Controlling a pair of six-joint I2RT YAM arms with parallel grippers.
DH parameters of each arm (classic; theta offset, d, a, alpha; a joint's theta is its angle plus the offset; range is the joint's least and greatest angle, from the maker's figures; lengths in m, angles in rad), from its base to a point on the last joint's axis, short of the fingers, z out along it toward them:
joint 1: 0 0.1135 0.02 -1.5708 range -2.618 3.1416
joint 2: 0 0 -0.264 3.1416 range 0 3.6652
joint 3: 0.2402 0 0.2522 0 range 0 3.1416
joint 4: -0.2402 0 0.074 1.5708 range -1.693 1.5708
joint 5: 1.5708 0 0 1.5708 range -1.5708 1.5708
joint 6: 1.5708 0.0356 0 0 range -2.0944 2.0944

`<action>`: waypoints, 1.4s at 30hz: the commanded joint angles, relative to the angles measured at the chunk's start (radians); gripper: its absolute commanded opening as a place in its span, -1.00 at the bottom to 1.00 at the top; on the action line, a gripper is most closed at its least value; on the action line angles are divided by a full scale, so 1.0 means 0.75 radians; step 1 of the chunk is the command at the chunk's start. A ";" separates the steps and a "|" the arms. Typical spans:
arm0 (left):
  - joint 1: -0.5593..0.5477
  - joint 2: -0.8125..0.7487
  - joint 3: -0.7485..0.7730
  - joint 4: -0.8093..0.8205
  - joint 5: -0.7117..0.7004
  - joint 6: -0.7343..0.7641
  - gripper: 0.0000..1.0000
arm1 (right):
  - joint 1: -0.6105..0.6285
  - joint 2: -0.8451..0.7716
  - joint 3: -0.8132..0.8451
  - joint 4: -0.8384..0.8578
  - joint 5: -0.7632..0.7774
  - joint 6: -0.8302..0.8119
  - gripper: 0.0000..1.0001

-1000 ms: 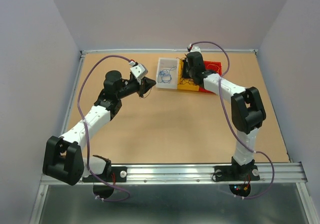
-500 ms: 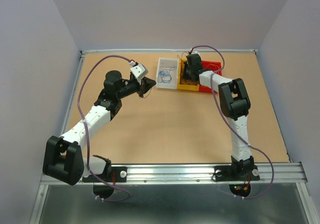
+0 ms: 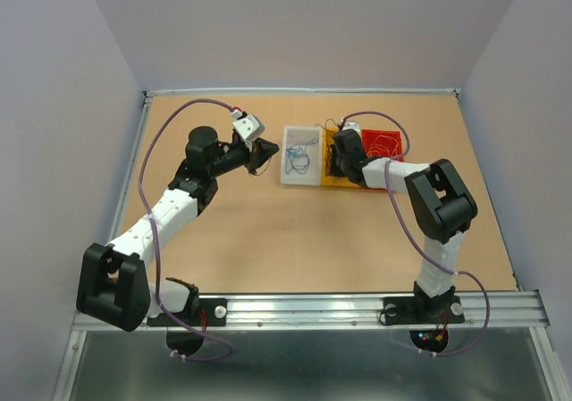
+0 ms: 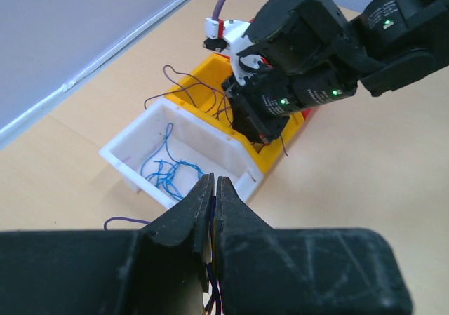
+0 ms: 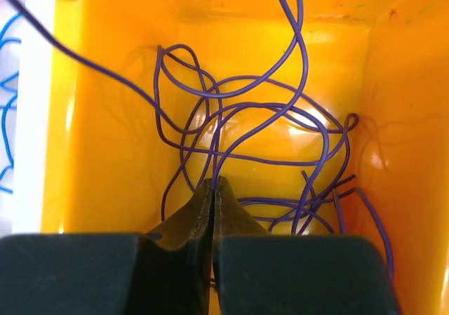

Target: Untangle the cables

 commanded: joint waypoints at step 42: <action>-0.008 -0.041 0.039 -0.015 0.025 0.061 -0.71 | -0.031 0.245 0.867 -0.390 0.074 -0.229 0.44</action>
